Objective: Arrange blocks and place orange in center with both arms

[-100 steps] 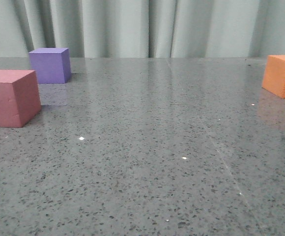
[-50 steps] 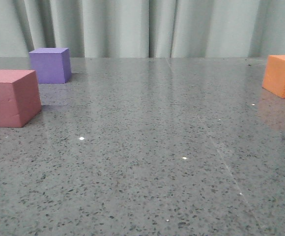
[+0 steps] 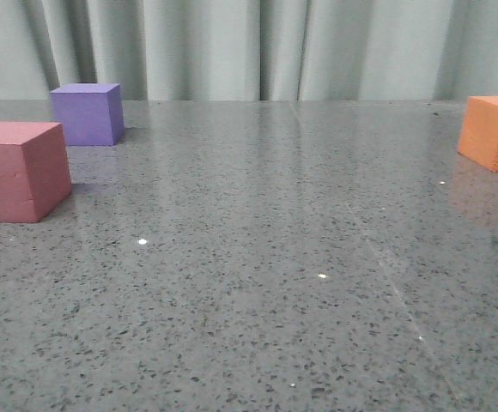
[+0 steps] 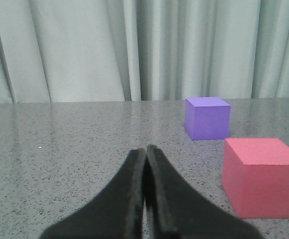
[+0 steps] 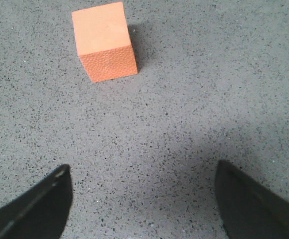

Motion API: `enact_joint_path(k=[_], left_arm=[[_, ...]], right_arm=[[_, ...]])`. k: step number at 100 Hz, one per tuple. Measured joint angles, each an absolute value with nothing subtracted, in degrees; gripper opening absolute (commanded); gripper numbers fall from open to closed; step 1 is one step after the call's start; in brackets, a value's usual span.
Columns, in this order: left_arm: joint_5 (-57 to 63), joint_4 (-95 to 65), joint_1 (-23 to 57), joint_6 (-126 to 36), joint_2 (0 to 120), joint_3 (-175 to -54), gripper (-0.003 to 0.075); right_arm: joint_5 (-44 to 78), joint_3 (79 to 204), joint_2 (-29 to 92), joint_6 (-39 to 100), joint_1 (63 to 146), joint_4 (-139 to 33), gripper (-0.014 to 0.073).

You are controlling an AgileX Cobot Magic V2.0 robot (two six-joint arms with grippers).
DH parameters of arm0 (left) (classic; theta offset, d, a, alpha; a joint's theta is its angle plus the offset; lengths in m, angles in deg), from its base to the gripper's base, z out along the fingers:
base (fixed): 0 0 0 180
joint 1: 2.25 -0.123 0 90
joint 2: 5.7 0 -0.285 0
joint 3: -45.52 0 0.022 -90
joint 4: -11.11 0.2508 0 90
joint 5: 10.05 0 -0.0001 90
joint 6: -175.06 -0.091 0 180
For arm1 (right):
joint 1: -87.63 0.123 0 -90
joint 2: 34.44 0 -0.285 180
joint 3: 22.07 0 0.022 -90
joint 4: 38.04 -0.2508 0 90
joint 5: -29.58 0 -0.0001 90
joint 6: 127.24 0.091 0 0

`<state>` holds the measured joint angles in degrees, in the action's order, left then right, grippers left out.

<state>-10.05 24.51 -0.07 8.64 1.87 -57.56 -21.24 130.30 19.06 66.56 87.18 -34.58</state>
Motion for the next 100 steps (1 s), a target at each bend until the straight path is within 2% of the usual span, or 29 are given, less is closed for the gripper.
enact_joint_path(k=[26,78,100], left_arm=[[-10.05,24.51,-0.07,8.64,1.87,-57.56,-0.0019],[-10.05,24.51,-0.07,8.64,1.87,-57.56,-0.0019],[-10.05,24.51,-0.07,8.64,1.87,-57.56,-0.0019]], right_arm=[[-21.11,132.64,22.13,64.09,87.18,-36.15,0.0633],[-18.92,153.24,50.04,57.35,87.18,-38.04,0.0633],[-20.03,159.1,57.62,55.41,87.18,-39.14,0.0633]])
